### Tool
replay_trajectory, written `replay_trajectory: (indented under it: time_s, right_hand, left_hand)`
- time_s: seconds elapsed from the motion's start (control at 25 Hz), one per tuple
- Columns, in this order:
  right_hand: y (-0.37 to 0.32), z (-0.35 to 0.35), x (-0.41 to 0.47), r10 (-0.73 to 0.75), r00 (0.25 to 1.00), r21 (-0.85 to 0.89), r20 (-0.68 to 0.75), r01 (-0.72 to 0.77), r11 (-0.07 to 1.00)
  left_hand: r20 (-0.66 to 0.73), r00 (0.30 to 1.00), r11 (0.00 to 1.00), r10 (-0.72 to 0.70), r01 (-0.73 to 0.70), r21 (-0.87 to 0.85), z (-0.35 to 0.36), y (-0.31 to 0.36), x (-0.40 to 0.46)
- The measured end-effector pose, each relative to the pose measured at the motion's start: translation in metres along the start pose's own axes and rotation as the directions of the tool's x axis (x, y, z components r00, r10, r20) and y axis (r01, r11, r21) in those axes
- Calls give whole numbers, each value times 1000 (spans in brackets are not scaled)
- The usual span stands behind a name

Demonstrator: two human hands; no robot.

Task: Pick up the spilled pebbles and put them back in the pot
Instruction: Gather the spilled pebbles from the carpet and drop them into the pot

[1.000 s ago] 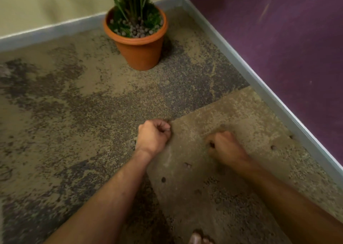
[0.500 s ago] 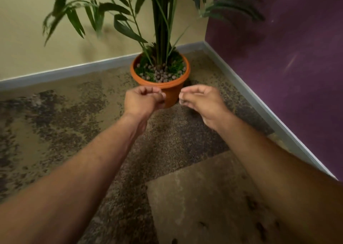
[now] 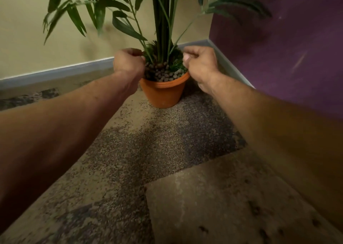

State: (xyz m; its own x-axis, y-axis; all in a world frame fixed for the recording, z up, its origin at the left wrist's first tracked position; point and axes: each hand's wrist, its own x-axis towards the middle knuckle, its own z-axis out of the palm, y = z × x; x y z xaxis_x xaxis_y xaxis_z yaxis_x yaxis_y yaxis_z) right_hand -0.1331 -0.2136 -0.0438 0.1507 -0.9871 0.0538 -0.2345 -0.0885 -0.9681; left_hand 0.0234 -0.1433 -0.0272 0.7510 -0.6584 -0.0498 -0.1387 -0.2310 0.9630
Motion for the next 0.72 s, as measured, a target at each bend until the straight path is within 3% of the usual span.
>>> replay_trajectory:
  time_s: [0.12, 0.32, 0.4, 0.6, 0.72]
  right_hand:
    - [13, -22, -18, 21, 1000, 57, -23, -19, 998]
    - [45, -62, -89, -9, 999, -74, 50, 12, 997]
    - [60, -78, -127, -2, 991, -165, 137, 25, 986]
    - [107, -145, -217, 82, 959, -414, 271, 40, 909]
    - [136, -182, -265, 134, 945, -677, 300, 111, 728]
  left_hand:
    - [37, 997, 997, 71, -71, 7, -18, -16, -20]
    - [251, 932, 900, 260, -329, 287, -54, -75, -79]
    - [367, 894, 857, 258, -387, 340, -67, -104, -109]
    - [667, 722, 711, 183, -566, 417, -95, -185, -183]
    - [697, 712, 654, 84, -567, 501, -109, -217, -214]
